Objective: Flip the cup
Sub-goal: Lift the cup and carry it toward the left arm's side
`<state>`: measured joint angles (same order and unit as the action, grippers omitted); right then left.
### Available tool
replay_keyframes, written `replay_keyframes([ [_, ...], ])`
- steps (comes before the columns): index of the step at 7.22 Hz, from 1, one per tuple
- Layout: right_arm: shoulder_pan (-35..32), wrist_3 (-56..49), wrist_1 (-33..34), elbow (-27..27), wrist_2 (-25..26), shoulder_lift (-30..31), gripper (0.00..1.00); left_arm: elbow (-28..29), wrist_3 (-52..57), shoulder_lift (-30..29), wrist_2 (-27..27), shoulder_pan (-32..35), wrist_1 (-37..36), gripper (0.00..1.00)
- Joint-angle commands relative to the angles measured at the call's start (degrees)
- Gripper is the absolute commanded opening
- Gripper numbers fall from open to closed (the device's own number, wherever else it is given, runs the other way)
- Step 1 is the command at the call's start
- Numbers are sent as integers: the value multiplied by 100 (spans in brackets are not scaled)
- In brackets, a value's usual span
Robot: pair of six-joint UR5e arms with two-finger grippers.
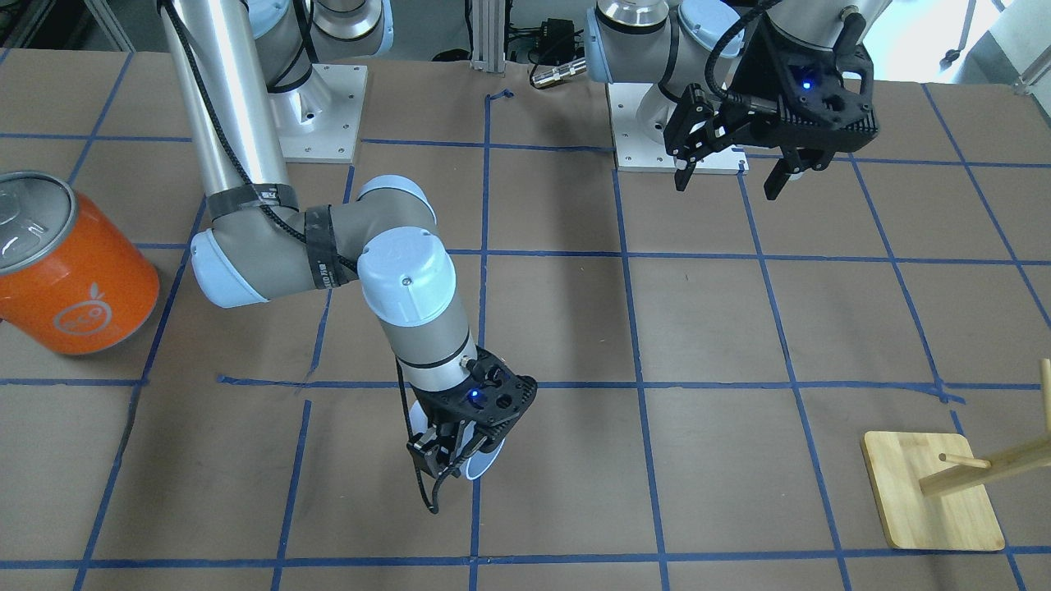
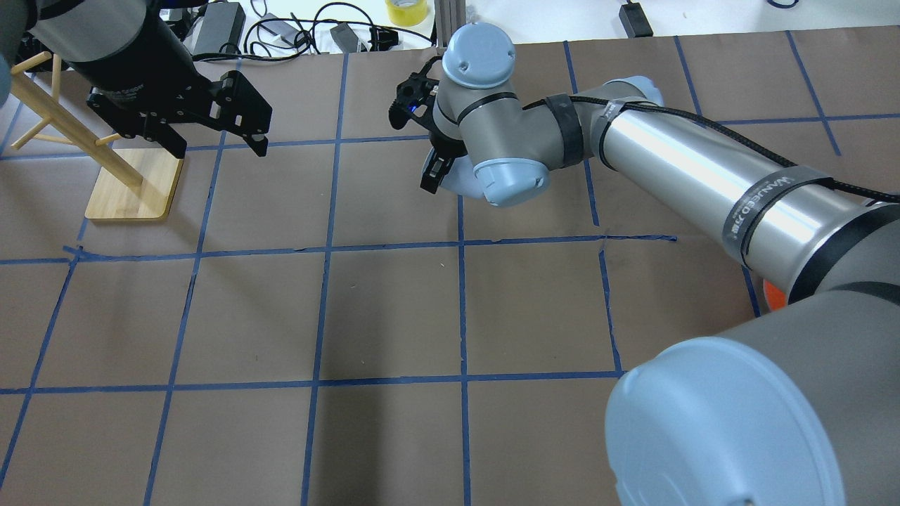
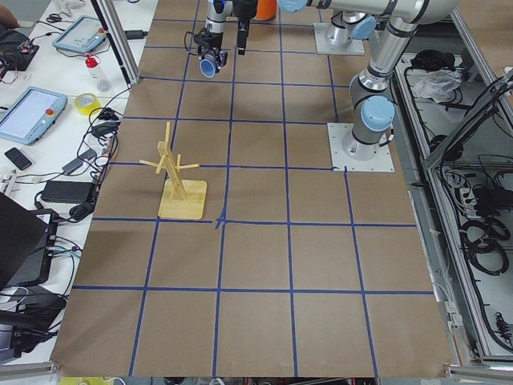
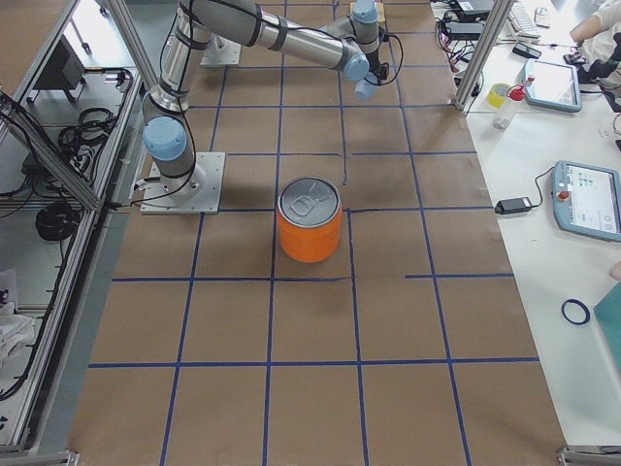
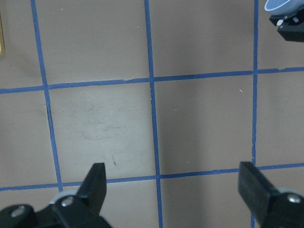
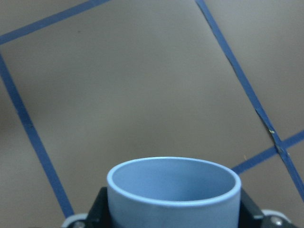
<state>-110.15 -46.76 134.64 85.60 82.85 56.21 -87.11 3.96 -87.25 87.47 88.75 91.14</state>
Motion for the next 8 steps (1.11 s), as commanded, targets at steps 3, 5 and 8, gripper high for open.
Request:
replay_keyframes([
  [3, -235, -1819, 10, 341, -559, 4, 0, 10, 0, 7, 7, 2, 0, 100],
  [5, -218, -1811, 80, 527, -559, 21, 0, 2, 0, 15, 25, -7, 0, 100],
  [8, -244, -1810, 80, 554, -568, -5, 6, 19, 0, 15, 7, -7, 0, 100],
])
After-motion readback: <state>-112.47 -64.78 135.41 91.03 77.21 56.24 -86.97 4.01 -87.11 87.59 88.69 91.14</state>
